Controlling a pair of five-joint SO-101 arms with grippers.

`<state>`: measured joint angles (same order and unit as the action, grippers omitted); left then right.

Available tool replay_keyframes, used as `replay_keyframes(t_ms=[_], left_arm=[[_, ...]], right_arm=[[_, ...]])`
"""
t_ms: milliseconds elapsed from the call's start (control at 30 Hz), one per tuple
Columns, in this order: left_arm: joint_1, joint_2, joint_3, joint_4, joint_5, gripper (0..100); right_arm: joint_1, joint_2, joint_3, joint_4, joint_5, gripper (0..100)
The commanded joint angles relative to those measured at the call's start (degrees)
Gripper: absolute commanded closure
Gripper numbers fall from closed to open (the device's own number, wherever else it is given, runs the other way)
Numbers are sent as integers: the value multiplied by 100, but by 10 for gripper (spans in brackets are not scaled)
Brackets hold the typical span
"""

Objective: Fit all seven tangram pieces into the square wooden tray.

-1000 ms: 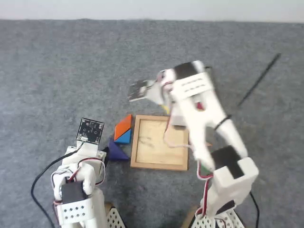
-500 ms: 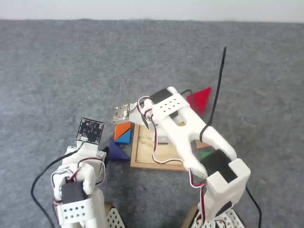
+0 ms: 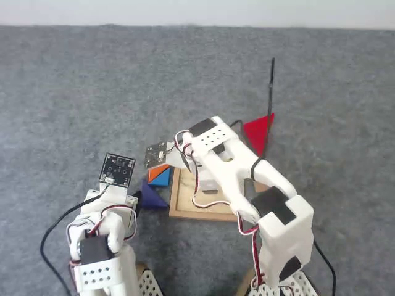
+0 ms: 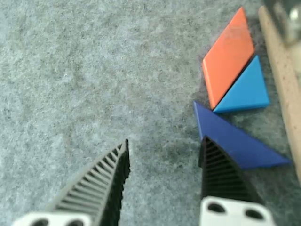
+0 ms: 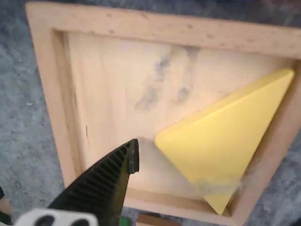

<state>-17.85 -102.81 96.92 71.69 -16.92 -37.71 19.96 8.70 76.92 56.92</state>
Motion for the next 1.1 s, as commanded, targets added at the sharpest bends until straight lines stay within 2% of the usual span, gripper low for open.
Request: replay_keyframes(t_ms=[0, 300, 367, 433, 600, 633, 700, 867, 967, 1067], left_arm=[[0, 18, -40, 35, -53, 775], [0, 18, -40, 35, -53, 775], [0, 18, -40, 35, -53, 775], [0, 18, -40, 35, -53, 775], [0, 18, -40, 35, -53, 775], [0, 18, -40, 35, -53, 775], [0, 18, -40, 35, -53, 775], [0, 18, -40, 35, -53, 775], [0, 18, -40, 35, -53, 775], [0, 18, -40, 35, -53, 775]], right_arm=[[136, -620, -273, 119, 79, 446], [215, -1842, 352, -127, -712, 448], [215, -2185, 712, -303, -958, 481], [171, -2448, 1081, -488, -1240, 571], [84, -2615, 1609, -743, -2505, 913], [75, -2571, 1679, -831, -2734, 934], [66, -2431, 1837, -980, -3007, 916], [-66, -1824, 1916, -1508, -3077, 903], [92, -1516, 1908, -2088, -3059, 903], [277, -1455, 1767, -2229, -3059, 904]])
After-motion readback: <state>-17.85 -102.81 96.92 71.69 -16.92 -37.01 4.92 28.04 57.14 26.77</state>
